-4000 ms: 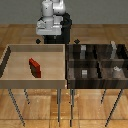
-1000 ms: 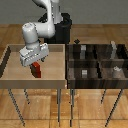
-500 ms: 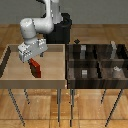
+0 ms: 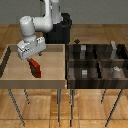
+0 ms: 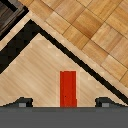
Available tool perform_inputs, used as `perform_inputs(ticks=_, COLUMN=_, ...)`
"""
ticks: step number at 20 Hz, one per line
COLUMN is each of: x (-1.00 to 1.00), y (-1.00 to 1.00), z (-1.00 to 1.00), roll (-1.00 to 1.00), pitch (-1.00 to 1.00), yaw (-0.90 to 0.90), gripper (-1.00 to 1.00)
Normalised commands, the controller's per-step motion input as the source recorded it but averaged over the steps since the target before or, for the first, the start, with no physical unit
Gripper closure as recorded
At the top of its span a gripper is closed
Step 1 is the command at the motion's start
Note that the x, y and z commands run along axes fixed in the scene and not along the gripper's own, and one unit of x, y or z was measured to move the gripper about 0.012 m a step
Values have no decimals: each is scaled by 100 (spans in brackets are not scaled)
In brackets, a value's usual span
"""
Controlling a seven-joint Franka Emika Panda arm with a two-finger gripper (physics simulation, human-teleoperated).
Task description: Place the box of cereal into the appropriate compartment.
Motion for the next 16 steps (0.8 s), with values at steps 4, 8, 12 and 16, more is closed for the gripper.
perform_inputs(ticks=4, x=0, y=0, z=-25, roll=0, pitch=0, yaw=0, gripper=-100)
perform_inputs(ticks=8, x=0, y=0, z=-75, roll=0, pitch=0, yaw=0, gripper=-100)
perform_inputs(ticks=12, x=0, y=0, z=-100, roll=0, pitch=0, yaw=0, gripper=100)
perform_inputs(ticks=16, x=0, y=0, z=0, roll=0, pitch=0, yaw=0, gripper=100)
